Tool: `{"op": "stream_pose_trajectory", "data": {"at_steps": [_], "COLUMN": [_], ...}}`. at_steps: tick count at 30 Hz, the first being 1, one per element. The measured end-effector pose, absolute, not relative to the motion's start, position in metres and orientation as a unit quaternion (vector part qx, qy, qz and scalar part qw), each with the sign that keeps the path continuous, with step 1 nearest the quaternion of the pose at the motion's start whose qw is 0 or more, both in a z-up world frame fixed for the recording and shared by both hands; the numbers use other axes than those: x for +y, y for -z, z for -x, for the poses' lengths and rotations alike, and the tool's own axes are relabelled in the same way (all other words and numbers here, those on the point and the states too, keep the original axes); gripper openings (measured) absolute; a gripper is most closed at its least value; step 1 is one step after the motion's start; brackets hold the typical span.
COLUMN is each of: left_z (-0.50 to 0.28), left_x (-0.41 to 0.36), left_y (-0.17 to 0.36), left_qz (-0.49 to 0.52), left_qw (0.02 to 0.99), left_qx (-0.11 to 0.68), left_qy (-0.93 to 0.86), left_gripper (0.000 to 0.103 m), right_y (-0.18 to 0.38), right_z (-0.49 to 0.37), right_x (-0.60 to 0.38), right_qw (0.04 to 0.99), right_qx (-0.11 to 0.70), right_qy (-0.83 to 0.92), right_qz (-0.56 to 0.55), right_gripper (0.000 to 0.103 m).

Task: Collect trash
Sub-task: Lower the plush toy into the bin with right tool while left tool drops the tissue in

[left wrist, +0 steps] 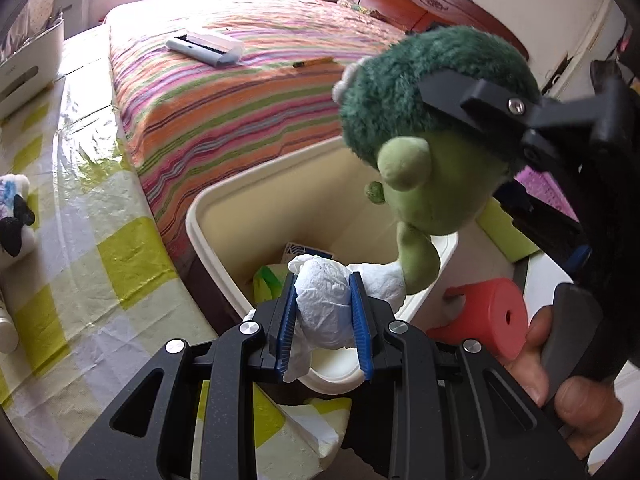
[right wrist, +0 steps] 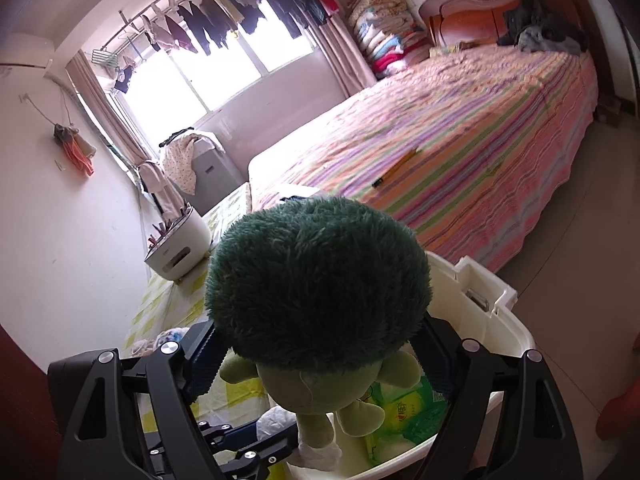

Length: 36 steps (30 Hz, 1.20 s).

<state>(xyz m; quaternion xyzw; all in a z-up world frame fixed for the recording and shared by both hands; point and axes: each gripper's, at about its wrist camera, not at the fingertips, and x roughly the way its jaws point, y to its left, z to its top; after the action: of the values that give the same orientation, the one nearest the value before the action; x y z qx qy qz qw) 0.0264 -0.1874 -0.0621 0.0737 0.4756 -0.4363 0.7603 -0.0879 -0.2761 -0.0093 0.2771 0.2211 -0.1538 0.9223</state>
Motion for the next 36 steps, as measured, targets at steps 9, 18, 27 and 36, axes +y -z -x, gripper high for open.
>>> {"op": "stream_pose_trajectory", "data": {"at_steps": [9, 18, 27, 36], "left_z": [-0.021, -0.028, -0.042, -0.049], "left_x": [-0.176, -0.179, -0.179, -0.177], "left_y": [0.059, 0.067, 0.075, 0.076], "left_qz": [-0.073, -0.077, -0.067, -0.059], "left_qw": [0.769, 0.771, 0.765, 0.756], "left_qx": [0.466, 0.473, 0.489, 0.499], "left_qy": [0.431, 0.42, 0.414, 0.419], "left_gripper": [0.026, 0.026, 0.026, 0.027], "right_y": [0.008, 0.013, 0.02, 0.018], "right_z": [0.086, 0.071, 0.067, 0.069], "right_x": [-0.28, -0.284, -0.279, -0.279], "right_qw": [0.921, 0.924, 0.925, 0.929], "right_qx": [0.217, 0.248, 0.26, 0.25], "right_qy": [0.175, 0.168, 0.176, 0.169], "right_qz": [-0.272, -0.238, -0.213, -0.214], "right_gripper": [0.08, 0.08, 0.08, 0.08]}}
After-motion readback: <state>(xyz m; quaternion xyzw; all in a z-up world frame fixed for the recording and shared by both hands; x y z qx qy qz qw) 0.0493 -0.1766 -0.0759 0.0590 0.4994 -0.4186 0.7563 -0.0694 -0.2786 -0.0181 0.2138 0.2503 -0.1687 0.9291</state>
